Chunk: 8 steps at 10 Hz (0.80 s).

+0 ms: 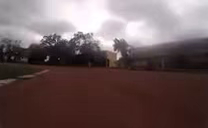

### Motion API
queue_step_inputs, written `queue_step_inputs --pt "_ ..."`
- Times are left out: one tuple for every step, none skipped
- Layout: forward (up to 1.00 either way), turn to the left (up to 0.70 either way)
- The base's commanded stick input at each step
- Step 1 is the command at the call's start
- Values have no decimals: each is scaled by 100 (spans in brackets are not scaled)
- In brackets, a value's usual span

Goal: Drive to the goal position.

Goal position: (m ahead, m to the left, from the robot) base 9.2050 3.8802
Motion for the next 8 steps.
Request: queue_step_inputs --pt "70 0" --pt "70 0" --pt "70 0" --pt "70 0" --pt "70 9" --pt "70 29" --pt "70 35" --pt "70 35"
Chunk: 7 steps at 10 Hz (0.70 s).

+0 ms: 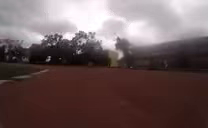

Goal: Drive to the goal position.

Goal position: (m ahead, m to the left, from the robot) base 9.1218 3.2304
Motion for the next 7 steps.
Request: queue_step_inputs --pt "70 35" --pt "70 35" --pt "70 35" --pt "70 35" --pt "70 35" --pt "70 17" --pt "70 0"
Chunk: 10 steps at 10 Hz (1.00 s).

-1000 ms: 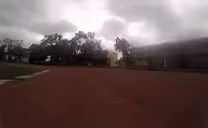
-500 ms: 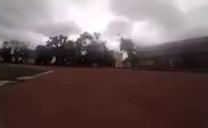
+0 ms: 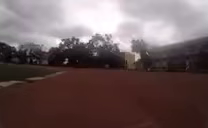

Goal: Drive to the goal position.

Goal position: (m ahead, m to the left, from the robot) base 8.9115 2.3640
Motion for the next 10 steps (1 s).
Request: queue_step_inputs --pt "70 0" --pt "70 0" --pt "70 0" --pt "70 0" --pt "70 0" --pt "70 0" --pt "70 0" --pt "70 0" --pt "70 0" --pt "70 0"
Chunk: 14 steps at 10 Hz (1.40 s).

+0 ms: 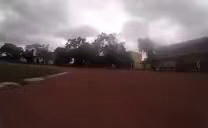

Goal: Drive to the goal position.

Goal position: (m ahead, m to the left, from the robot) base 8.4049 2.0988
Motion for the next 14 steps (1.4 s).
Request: queue_step_inputs --pt "70 0" --pt "70 0" --pt "70 0" --pt "70 0" --pt "70 0" --pt "70 0" --pt "70 0" --pt "70 0" --pt "70 0" --pt "70 0" --pt "70 0" --pt "70 0" --pt "70 0" --pt "70 0"
